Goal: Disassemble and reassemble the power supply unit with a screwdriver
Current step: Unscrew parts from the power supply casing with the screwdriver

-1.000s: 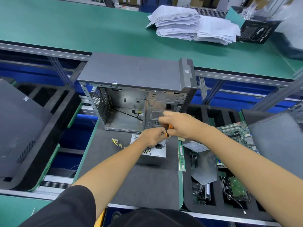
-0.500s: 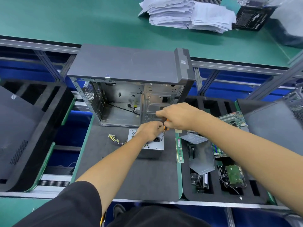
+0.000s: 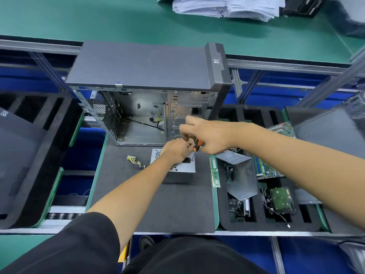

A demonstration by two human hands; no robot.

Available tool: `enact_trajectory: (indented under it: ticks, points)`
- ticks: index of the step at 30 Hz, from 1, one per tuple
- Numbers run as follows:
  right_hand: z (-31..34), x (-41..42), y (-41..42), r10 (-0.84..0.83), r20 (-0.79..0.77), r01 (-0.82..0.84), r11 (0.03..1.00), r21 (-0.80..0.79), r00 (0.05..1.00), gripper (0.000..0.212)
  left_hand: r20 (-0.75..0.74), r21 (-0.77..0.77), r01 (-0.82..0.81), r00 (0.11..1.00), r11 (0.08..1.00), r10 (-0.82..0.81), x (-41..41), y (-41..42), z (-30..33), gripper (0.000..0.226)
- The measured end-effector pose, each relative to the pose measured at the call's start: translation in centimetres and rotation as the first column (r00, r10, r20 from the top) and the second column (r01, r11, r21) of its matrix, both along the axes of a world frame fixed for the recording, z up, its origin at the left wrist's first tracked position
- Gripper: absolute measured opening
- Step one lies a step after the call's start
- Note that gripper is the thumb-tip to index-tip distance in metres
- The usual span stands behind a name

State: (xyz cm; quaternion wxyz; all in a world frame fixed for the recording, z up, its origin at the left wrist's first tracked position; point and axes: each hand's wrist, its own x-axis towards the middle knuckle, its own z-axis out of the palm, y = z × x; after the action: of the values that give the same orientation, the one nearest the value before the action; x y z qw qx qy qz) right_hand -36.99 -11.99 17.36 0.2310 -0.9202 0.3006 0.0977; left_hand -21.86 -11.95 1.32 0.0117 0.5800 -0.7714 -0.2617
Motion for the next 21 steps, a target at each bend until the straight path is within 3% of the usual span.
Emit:
enact_trajectory:
  ticks: [2, 4, 8, 11, 14, 17, 19, 21]
  points:
    - [0.1, 0.4, -0.2, 0.085, 0.009, -0.084, 0.996, -0.024, 0.996, 0.039, 0.025, 0.027, -0.007, 1.0, 1.0, 0.006, -0.1, 0.0, 0.2, 0.03]
    - [0.0, 0.8, -0.8, 0.149, -0.047, -0.155, 0.974, -0.168, 0.988, 0.029, 0.022, 0.057, -0.004, 1.0, 0.998, 0.002, -0.3, 0.0, 0.6, 0.032]
    - [-0.6, 0.9, -1.1, 0.075, -0.22, -0.148, 0.929, -0.34, 0.973, 0.016, -0.03, 0.049, -0.036, 0.999, 0.998, 0.038, -0.2, 0.3, 1.4, 0.017]
    - [-0.4, 0.4, -1.0, 0.033, -0.105, -0.057, 0.973, -0.225, 0.994, 0.031, -0.065, 0.072, -0.056, 0.996, 0.996, 0.061, -0.2, 0.6, 1.8, 0.02]
    - [0.3, 0.4, -1.0, 0.145, -0.059, -0.151, 0.983, -0.107, 0.988, 0.034, -0.068, 0.124, -0.151, 0.985, 0.981, 0.161, -0.3, 0.6, 1.6, 0.016]
    - [-0.2, 0.8, -1.0, 0.222, -0.13, -0.25, 0.93, -0.268, 0.966, 0.019, -0.007, 0.15, -0.15, 0.988, 0.977, 0.152, -0.4, 0.5, 1.6, 0.026]
    - [-0.7, 0.9, -1.2, 0.176, -0.203, -0.242, 0.896, -0.372, 0.963, 0.012, 0.039, 0.106, -0.095, 0.995, 0.99, 0.092, -0.5, 0.6, 2.0, 0.019]
    - [-0.7, 0.9, -1.1, 0.123, -0.169, -0.174, 0.927, -0.332, 0.978, 0.019, 0.012, 0.101, -0.089, 0.996, 0.991, 0.088, -0.6, 0.7, 2.3, 0.018]
